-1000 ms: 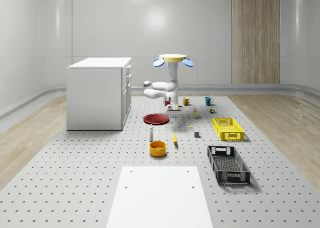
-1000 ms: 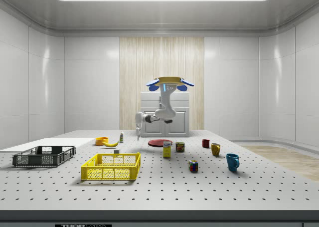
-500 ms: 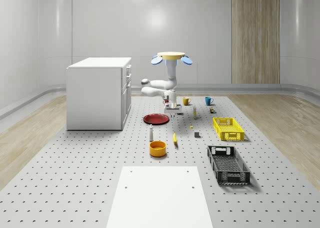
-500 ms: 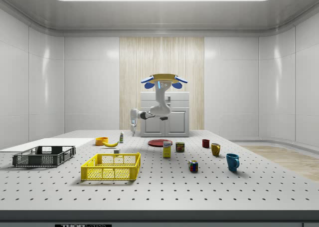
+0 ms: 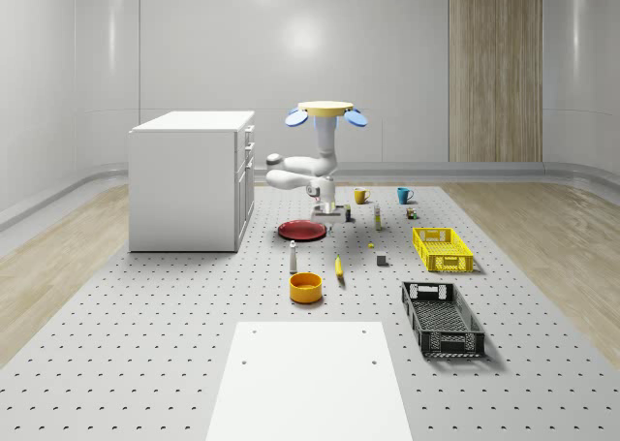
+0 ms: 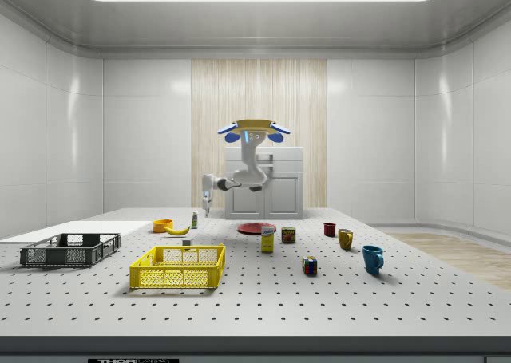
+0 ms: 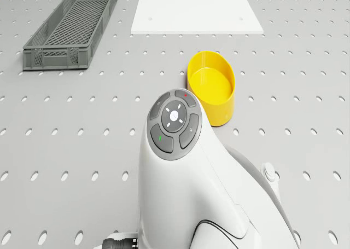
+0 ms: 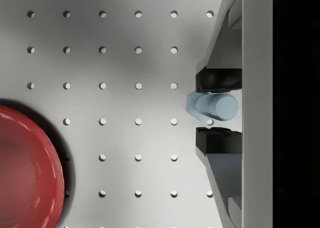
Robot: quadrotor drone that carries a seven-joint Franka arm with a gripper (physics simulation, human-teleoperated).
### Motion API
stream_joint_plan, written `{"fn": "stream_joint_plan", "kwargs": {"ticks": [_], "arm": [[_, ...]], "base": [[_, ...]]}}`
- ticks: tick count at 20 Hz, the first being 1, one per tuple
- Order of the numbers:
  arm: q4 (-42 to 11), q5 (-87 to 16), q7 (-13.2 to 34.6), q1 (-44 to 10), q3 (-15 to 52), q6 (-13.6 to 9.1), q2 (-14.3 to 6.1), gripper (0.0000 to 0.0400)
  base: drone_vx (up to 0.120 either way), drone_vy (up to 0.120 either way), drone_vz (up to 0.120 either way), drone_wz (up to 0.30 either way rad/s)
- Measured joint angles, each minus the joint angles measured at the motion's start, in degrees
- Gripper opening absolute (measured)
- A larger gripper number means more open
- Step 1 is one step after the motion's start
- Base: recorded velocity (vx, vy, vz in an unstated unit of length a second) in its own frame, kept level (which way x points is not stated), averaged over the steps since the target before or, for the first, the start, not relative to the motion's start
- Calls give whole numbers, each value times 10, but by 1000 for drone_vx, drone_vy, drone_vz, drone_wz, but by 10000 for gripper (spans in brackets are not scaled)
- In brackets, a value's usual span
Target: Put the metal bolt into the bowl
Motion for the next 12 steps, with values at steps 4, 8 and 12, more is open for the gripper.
{"fn": "stream_joint_plan", "kwargs": {"ticks": [4, 8, 12], "arm": [[0, 1, 0, -1, 0, 2, -2, 100], [0, 2, 1, -1, 1, 4, -5, 100], [0, 3, 1, -2, 1, 7, -7, 100]], "base": [[120, -70, 0, 0], [120, -70, 0, 0], [120, -80, 0, 0]]}}
